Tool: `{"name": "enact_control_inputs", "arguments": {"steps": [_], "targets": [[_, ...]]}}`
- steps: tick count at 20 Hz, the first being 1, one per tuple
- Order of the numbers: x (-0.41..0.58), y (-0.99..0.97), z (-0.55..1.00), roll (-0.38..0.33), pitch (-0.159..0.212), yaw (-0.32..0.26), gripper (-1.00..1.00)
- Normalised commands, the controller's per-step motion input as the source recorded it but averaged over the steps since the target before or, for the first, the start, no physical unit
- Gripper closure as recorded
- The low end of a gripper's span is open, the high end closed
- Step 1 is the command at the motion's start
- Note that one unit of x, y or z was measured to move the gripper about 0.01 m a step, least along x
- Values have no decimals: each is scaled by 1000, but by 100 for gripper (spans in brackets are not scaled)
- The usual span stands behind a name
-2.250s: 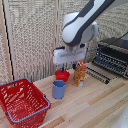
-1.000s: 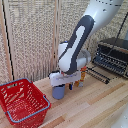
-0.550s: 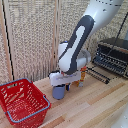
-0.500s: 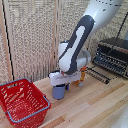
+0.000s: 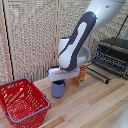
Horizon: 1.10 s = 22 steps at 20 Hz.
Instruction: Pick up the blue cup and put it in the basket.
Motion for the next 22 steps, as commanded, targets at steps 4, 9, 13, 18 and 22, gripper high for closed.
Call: {"name": "enact_control_inputs", "arguments": {"steps": [4, 9, 13, 18, 22], "targets": [[327, -70, 1000, 7, 54, 0, 100], [353, -19, 1000, 0, 64, 3, 100], [305, 429, 868, 8, 146, 58, 100], [213, 796, 742, 6, 137, 50, 100], [89, 946, 433, 0, 43, 1, 100]]}}
